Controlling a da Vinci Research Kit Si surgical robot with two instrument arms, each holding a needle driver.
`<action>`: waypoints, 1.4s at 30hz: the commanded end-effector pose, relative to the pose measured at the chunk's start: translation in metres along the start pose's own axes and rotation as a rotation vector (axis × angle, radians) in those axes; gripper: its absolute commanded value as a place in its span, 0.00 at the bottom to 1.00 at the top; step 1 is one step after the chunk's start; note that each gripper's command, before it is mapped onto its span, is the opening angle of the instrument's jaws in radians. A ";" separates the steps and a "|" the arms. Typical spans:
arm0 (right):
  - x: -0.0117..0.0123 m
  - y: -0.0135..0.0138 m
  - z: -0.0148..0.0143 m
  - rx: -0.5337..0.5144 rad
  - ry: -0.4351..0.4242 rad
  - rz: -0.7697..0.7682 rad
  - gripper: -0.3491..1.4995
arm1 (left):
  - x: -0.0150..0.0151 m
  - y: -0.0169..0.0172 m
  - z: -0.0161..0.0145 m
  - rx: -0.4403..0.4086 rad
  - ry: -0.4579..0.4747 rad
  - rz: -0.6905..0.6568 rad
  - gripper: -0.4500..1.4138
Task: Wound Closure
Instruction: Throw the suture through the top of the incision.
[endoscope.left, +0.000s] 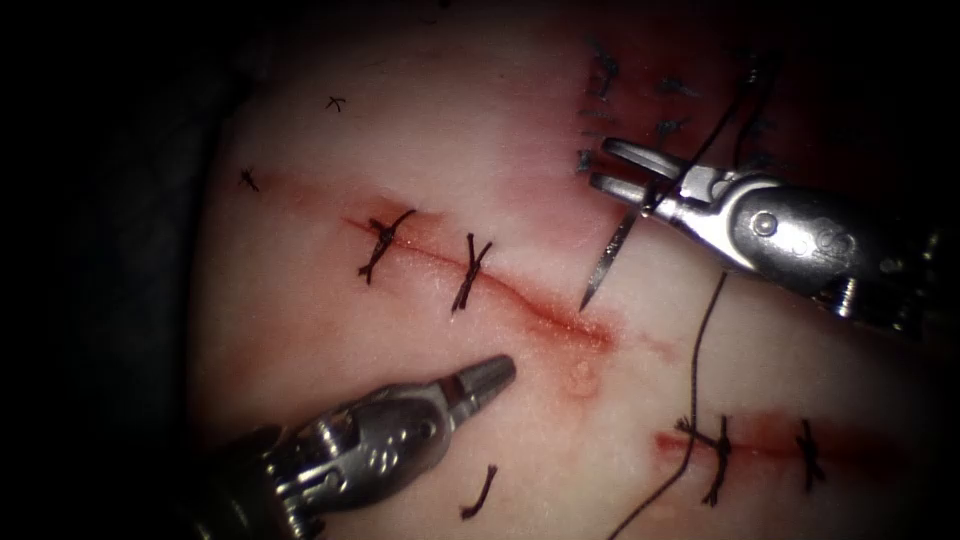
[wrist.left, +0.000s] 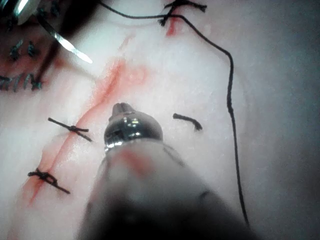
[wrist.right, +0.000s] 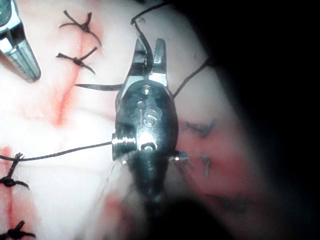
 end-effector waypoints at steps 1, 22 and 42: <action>-0.0004 0.0001 0.0014 0.001 0.006 -0.027 0.00 | 0.0000 -0.0002 0.0010 0.002 0.002 0.001 0.17; -0.0024 -0.0010 0.0035 0.051 -0.076 -0.364 0.00 | -0.0028 -0.0002 0.0050 -0.052 -0.077 0.000 0.27; -0.0042 -0.0017 0.0040 0.015 -0.099 -0.435 0.00 | -0.0022 0.0007 0.0036 -0.064 -0.074 -0.029 0.30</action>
